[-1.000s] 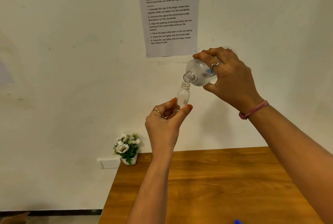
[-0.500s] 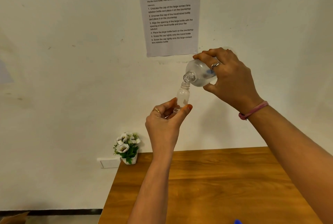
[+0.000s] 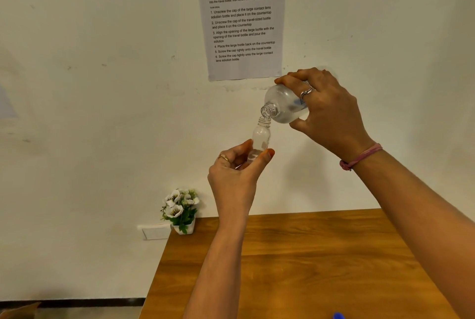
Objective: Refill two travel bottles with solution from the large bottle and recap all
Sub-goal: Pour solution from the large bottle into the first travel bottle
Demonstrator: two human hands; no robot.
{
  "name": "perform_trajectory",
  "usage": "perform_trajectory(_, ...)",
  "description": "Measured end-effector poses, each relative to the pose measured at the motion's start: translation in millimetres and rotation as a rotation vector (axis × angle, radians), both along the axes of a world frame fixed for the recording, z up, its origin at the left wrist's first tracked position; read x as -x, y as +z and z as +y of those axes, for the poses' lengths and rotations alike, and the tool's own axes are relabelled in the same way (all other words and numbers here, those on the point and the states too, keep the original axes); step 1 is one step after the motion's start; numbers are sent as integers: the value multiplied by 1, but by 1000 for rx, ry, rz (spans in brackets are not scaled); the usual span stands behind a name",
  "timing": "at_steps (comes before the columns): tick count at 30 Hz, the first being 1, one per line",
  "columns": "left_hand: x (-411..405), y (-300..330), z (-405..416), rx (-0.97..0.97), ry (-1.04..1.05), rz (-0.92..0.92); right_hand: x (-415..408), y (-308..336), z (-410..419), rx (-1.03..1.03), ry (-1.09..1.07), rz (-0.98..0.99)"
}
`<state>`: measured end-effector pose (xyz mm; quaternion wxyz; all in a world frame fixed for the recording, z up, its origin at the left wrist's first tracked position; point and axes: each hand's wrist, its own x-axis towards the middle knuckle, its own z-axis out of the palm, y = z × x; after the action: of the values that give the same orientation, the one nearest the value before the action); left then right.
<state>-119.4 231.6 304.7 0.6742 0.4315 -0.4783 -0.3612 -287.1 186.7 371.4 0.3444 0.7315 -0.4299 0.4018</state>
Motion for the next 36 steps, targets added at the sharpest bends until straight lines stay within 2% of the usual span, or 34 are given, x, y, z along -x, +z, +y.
perform_trajectory(36, 3, 1, 2, 16, -12, 8, 1, 4, 5, 12, -2, 13)
